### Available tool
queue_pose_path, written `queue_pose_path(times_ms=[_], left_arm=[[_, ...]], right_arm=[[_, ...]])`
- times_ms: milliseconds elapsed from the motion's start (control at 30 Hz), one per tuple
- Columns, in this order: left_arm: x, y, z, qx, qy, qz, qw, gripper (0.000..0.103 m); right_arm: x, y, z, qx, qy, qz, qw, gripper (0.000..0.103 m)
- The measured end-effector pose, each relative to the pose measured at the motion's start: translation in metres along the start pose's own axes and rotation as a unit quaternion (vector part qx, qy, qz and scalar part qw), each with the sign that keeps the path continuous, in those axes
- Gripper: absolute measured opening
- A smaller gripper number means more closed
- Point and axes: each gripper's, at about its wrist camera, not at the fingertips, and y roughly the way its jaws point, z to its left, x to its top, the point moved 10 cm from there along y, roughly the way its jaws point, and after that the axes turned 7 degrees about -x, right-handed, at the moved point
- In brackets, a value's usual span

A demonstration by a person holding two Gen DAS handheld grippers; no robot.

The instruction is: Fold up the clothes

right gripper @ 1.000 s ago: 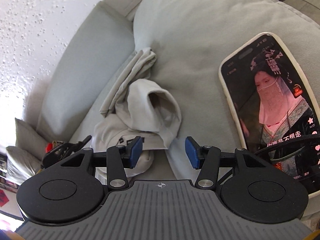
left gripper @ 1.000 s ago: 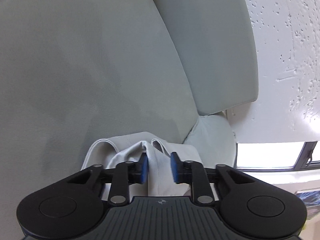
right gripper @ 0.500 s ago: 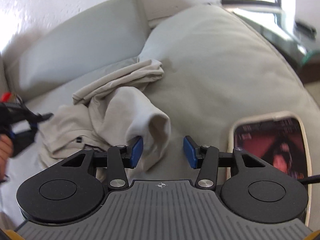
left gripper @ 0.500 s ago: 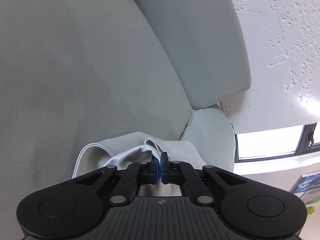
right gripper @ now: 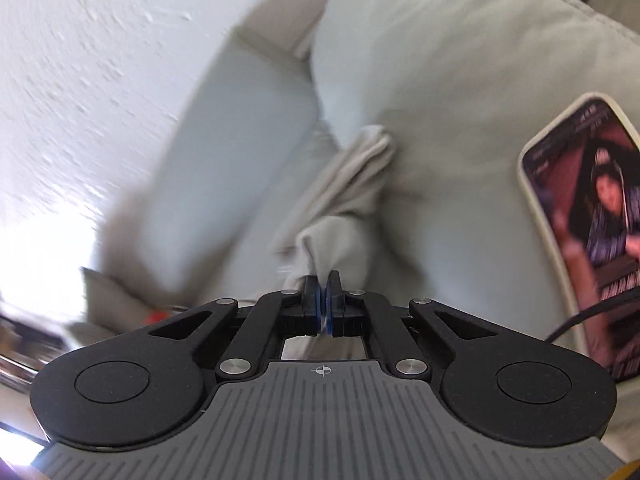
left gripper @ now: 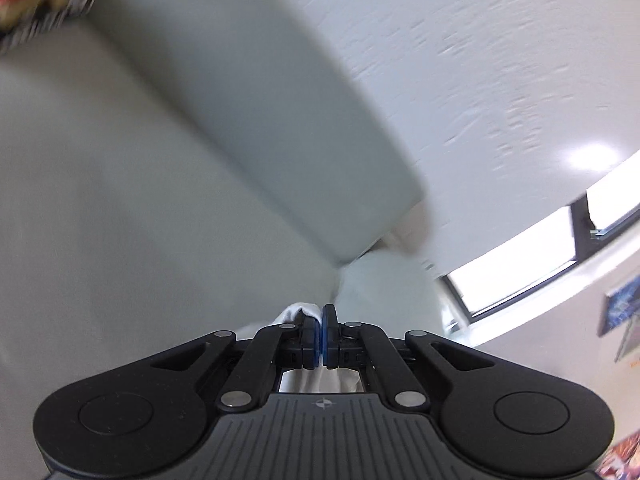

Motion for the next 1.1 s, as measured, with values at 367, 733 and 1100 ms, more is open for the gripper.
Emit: queue_pose_path(times_ms=[367,733,1100], left_arm=[[-0.055,-0.166,0.008,0.109,0.119,0.007,0.9869,0.0],[-0.106,-0.191,0.113,0.218,-0.001,0.047,0.9747,0.0],[-0.108,-0.189,0.118,0.207,-0.02,0.046,0.977,0.0]], right_arm=[[-0.099,-0.004,-0.045,-0.053,-0.03,0.072,0.996,0.002],[-0.145,0.019,-0.061,-0.093,-0.073,0.114,0.986,0.014],[-0.174,0.032,-0.041,-0.11,-0.166,0.109,0.974,0.038]])
